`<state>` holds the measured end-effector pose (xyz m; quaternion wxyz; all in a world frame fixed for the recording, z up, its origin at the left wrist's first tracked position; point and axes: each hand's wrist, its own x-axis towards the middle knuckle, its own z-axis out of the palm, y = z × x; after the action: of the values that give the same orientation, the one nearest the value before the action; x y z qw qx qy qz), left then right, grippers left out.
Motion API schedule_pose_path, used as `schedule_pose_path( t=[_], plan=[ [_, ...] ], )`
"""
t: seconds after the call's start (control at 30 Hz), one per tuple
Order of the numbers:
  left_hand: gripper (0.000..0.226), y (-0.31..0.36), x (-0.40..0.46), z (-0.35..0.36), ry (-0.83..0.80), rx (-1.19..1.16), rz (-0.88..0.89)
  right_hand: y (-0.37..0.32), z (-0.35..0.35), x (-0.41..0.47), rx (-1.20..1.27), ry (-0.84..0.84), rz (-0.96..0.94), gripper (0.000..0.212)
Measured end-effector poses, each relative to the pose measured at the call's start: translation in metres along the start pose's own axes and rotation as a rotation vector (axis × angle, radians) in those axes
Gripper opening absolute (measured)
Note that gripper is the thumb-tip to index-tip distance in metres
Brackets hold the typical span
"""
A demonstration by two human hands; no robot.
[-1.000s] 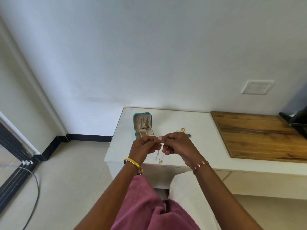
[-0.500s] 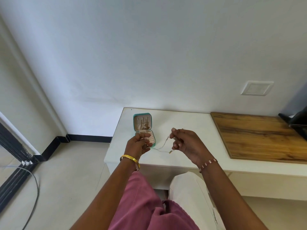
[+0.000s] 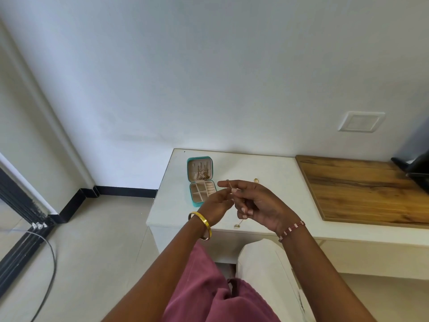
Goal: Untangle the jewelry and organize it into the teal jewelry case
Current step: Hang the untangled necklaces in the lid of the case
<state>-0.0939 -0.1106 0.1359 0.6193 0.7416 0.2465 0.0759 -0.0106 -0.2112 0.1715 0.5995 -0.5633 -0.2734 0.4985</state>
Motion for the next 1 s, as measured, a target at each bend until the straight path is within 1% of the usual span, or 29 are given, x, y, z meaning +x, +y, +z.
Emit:
schedule_pose_path(
  t=[0.07,0.17,0.23,0.33,0.37,0.43,0.53,0.6,0.67,0.73,0.87,0.93,1.0],
  plan=[
    [0.017,0.000,0.003,0.004,0.013,-0.002,-0.023,-0.001,0.000,-0.002,0.045,-0.007,-0.030,0.032],
    [0.028,-0.004,0.002,0.003,0.034,-0.130,-0.056,-0.001,-0.005,-0.006,0.127,0.014,-0.075,0.033],
    [0.032,-0.006,-0.002,-0.004,0.068,-0.200,-0.075,-0.001,-0.011,-0.009,0.202,0.041,-0.106,0.034],
    [0.031,-0.013,-0.004,-0.017,0.140,-0.195,-0.090,0.004,-0.020,-0.011,0.330,0.086,-0.137,0.037],
    [0.030,-0.016,-0.003,-0.021,0.153,-0.232,-0.097,0.005,-0.022,-0.012,0.371,0.094,-0.150,0.038],
    [0.031,-0.018,-0.001,-0.028,0.172,-0.405,-0.114,0.009,-0.023,-0.013,0.451,0.102,-0.180,0.039],
    [0.032,-0.014,0.000,-0.035,0.167,-0.771,-0.133,0.015,-0.022,-0.013,0.564,0.068,-0.228,0.039],
    [0.031,-0.008,-0.001,-0.033,0.140,-0.875,-0.114,0.019,-0.020,-0.012,0.579,0.000,-0.258,0.050],
    [0.030,0.000,-0.002,-0.029,0.115,-0.819,-0.109,0.020,-0.017,-0.009,0.554,-0.049,-0.283,0.062],
    [0.029,0.006,-0.003,-0.024,0.118,-0.679,-0.110,0.017,-0.013,-0.006,0.509,-0.060,-0.305,0.063],
    [0.031,0.011,0.000,-0.018,0.164,-0.255,-0.070,0.006,-0.007,-0.002,0.452,-0.071,-0.337,0.061],
    [0.031,0.010,0.000,-0.016,0.139,-0.064,-0.015,0.001,-0.005,-0.002,0.405,-0.074,-0.355,0.067],
    [0.030,0.008,-0.001,-0.014,0.123,0.075,0.059,-0.003,-0.003,-0.001,0.316,-0.059,-0.364,0.076]
  ],
)
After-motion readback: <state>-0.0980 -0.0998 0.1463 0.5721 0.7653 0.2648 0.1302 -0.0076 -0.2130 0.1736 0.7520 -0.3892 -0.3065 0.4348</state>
